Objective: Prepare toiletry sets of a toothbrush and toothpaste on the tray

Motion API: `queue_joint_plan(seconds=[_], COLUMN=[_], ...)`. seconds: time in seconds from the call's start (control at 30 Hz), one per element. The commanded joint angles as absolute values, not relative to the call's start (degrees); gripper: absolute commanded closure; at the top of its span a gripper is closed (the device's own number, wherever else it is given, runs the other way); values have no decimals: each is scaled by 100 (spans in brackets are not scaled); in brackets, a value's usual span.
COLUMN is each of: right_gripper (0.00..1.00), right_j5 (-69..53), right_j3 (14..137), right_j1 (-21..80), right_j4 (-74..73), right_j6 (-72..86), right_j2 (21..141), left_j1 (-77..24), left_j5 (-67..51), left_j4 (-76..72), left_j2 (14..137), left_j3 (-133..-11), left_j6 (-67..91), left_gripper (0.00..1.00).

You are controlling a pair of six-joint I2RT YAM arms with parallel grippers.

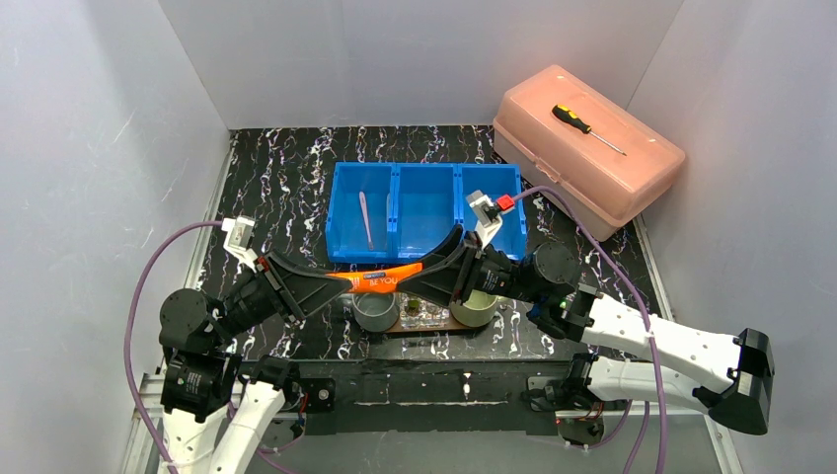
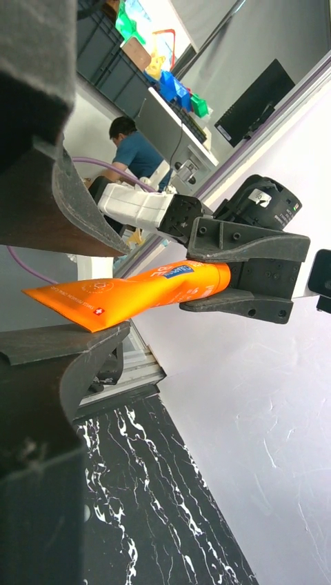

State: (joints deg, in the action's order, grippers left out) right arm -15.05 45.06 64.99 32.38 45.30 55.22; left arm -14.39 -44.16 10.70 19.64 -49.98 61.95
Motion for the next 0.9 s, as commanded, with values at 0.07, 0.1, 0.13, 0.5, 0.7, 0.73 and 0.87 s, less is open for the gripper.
queue_joint_plan(seconds=[0.07,0.1,0.13,0.5,0.7,0.73,0.87], right_gripper=[60,62,66,99,99,99,99], right_j5=[-1575,-1587,-1603,-1701,-1544,-1499,-1358], right_j3=[4588,4580,4579,4594,4812,4875,5105], right_j1=[6526,6524,6523,6522,6528,6530,6528], right_j4=[3756,3768,3773,3829,3162,2988,2318], right_j6=[4596,4601,4605,4647,4308,4221,3928], right_j2=[5410,5418,5422,5443,5324,5312,5278], left_j1=[-1458,-1459,-1452,-1459,-1459,-1459,-1459], left_j5=[-4679,-4691,-4693,-4471,-4324,-4306,-4196], left_j4=[788,781,786,1072,1592,1684,2049], left_j2=[1877,1875,1869,1942,2002,2017,2098], left_j3=[-5036,-5038,-5044,-4983,-5057,-5076,-5142], left_j6=[5961,5945,5934,5770,5442,5385,5165], left_gripper=[100,100,100,92,50,47,25])
